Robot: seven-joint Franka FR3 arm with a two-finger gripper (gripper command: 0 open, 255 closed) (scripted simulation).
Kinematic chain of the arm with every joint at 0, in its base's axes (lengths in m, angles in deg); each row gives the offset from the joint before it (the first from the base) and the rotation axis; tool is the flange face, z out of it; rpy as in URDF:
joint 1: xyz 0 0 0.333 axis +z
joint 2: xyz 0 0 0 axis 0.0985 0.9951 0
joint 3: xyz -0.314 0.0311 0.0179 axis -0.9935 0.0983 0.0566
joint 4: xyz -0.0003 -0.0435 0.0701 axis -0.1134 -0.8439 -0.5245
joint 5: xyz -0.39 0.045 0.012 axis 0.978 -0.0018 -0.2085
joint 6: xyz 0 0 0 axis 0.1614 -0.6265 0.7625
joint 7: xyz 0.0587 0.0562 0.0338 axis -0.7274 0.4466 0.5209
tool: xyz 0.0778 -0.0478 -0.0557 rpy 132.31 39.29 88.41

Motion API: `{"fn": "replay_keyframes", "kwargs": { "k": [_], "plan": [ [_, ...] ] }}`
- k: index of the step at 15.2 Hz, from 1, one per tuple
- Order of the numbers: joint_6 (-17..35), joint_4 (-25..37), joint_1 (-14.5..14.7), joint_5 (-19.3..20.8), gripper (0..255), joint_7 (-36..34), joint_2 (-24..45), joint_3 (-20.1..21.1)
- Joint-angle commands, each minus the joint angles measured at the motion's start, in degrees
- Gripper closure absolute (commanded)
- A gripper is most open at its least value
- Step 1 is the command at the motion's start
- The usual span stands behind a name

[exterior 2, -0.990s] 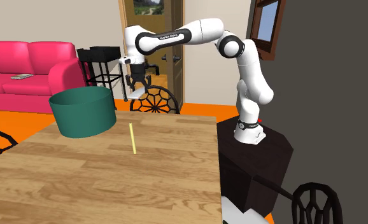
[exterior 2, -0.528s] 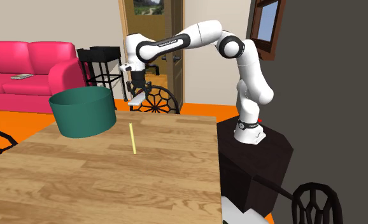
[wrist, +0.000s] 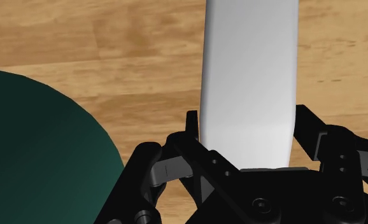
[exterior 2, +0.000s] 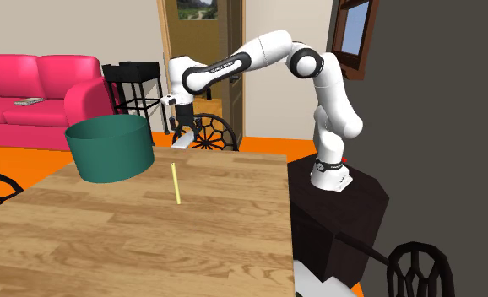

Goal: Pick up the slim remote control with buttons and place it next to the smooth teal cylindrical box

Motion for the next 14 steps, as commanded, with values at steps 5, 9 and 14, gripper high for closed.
{"fn": "replay_keyframes", "kwargs": {
  "k": [5,9,14],
  "plan": [
    [4.1,-2.6,-0.09,-0.67,255,0.47,1.54,0.31],
    [6.66,-4.12,-0.17,-1.14,255,0.79,2.64,0.55],
    [9.42,-5.55,-0.31,-1.73,255,1.17,4.04,0.85]
  ]
}}
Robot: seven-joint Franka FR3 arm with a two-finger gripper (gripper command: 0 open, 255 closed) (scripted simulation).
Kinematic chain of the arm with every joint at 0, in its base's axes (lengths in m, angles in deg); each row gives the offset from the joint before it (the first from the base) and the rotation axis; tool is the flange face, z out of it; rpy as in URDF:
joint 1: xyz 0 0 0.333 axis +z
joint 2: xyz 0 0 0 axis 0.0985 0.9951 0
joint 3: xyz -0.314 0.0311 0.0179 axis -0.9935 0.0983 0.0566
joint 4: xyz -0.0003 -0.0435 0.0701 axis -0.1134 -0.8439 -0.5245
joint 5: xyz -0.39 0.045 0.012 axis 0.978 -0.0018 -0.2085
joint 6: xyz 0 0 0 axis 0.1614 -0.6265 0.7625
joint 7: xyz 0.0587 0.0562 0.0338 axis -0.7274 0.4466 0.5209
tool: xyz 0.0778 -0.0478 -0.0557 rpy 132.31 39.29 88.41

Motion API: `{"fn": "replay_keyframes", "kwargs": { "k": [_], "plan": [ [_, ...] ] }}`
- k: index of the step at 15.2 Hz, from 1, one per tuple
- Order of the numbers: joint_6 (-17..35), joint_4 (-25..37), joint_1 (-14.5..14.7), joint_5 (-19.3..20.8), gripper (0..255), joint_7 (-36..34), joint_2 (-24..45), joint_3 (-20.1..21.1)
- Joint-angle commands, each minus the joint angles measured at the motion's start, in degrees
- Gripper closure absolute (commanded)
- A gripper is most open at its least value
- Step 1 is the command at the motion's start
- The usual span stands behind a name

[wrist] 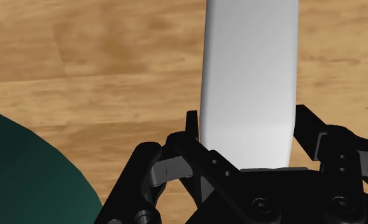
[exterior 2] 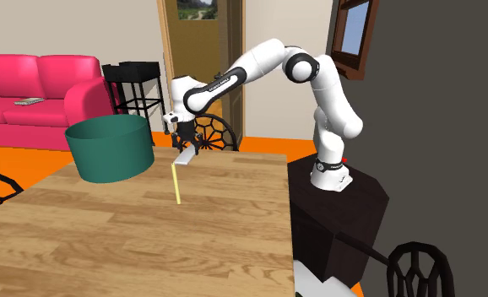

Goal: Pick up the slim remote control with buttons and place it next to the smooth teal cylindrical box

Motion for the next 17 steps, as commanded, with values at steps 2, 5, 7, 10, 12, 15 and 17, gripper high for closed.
{"fn": "replay_keyframes", "kwargs": {
  "k": [2,5,7,10,12,15,17],
  "plan": [
    [0.51,-0.4,-0.02,-0.07,255,0.1,0.06,0.02],
    [0.51,-0.39,-0.02,-0.07,255,0.1,0.06,0.02],
    [0.51,-0.39,-0.02,-0.07,255,0.1,0.06,0.02],
    [0.51,-0.4,-0.02,-0.06,0,0.09,0.06,0.02],
    [0.51,-0.4,-0.02,-0.06,0,0.09,0.06,0.02],
    [-2.62,1.27,0.11,0.58,0,-0.32,-1.48,-0.33],
    [-5.52,3.07,0.18,1.08,0,-0.64,-2.63,-0.6]
  ]
}}
